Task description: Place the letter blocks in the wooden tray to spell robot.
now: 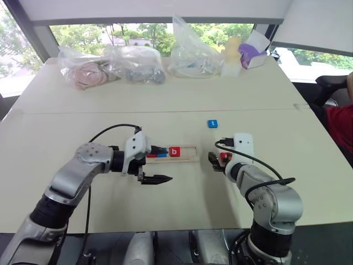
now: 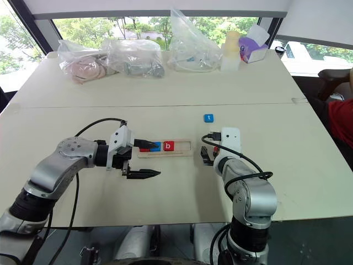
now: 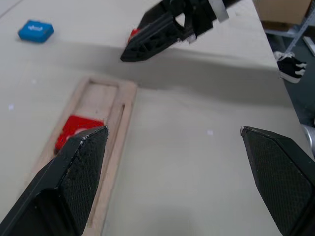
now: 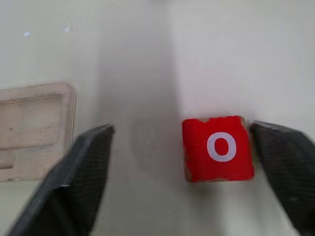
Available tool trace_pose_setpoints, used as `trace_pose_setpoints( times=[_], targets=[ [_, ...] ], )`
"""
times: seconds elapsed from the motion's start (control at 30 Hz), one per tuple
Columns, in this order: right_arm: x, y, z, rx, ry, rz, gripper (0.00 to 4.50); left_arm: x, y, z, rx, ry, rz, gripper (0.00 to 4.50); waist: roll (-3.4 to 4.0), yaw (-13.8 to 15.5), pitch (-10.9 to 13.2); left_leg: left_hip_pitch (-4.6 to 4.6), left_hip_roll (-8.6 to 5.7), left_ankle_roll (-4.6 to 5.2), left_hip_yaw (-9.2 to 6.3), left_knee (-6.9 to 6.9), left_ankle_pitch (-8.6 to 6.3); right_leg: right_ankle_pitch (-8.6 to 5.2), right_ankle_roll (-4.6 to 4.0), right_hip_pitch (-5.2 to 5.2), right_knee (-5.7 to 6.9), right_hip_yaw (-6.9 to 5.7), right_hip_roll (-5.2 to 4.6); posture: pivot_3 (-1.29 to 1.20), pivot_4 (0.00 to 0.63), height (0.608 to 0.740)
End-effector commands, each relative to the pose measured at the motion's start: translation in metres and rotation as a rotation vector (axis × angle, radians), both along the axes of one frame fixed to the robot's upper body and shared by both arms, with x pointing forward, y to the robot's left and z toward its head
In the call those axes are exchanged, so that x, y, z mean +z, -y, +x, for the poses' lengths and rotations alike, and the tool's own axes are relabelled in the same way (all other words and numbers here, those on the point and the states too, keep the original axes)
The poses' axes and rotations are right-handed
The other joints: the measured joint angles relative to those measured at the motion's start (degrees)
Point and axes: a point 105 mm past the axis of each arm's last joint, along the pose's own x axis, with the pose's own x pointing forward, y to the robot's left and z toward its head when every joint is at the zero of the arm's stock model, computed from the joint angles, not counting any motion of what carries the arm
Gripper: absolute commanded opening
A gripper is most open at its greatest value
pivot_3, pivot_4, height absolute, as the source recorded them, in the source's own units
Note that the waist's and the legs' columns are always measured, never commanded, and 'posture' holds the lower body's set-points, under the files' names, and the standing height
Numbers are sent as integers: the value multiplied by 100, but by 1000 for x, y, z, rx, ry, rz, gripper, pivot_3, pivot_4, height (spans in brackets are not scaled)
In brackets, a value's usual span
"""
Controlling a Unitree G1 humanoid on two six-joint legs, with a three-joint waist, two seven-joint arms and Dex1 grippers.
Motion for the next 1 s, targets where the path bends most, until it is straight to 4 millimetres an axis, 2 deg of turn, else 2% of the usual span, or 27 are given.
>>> trace_pose_setpoints(
  times=[0.03, 0.1, 0.13, 0.2, 0.27, 0.37, 0.47, 0.53, 0.73, 1.0],
  targets=[
    [46, 22, 24, 40, 223, -13, 4433, 9, -2, 0, -15, 61, 8, 4500, 3, 5, 3, -1, -2, 0, 2, 1, 0, -1, -1, 0, -3, 0, -3, 0, 150, 735],
    [61, 19, 33, 254, 315, -37, 4433, 11, 1, -4, -44, 65, 0, 4500, 3, 3, 3, -1, -3, 0, 7, 2, 0, 0, 0, 6, -17, 0, -4, 0, 150, 735],
    [62, 17, 33, 356, 329, -61, 4433, 13, 2, -5, -57, 65, -3, 4500, 3, 2, 3, 0, -2, 0, 6, -1, 0, 0, 1, 12, -26, -1, -3, 0, 150, 735],
    [57, 21, 28, 567, 314, -127, 4433, 19, 4, -10, -86, 61, -14, 4500, 1, 2, 3, -1, 1, 5, 2, -9, -3, 2, 5, 20, -43, -4, 4, 0, 150, 735],
    [51, 34, 24, 735, 288, -182, 4433, 26, 4, -16, -118, 60, -17, 4500, 1, 1, 4, -1, 1, 15, 2, -15, -9, 0, 10, 22, -49, -6, 6, 0, 150, 735],
    [46, 51, 19, 912, 268, -210, 4433, 34, 7, -21, -159, 53, -29, 4500, 3, 3, 6, -2, 1, 21, 4, -14, -12, -1, 12, 21, -50, -5, 5, 0, 150, 735],
    [41, 62, 21, 981, 243, -250, 4433, 35, 8, -23, -180, 40, -27, 4500, 3, -22, 6, 2, 3, 21, 7, -9, -12, -1, 12, 24, -50, -4, 8, 0, 150, 735],
    [25, 69, 20, 1049, 166, -309, 4433, 32, 7, -21, -186, 51, 3, 4500, 3, -21, 6, 6, 7, 21, 11, -6, -12, 0, 11, 25, -48, -2, 12, 0, 150, 735],
    [10, 64, 12, 1213, 126, -316, 4433, 32, 6, -20, -155, 41, 8, 4500, 3, 6, 6, 5, 5, 20, 9, 0, -12, 0, 12, 26, -44, -1, 9, 0, 150, 735],
    [-3, 57, 18, 1271, 138, -343, 4433, 32, 8, -20, -103, 23, -15, 4500, 3, -1, 6, 7, 5, 19, 8, 5, -11, 1, 11, 27, -38, -1, 6, 0, 150, 735]
  ],
)
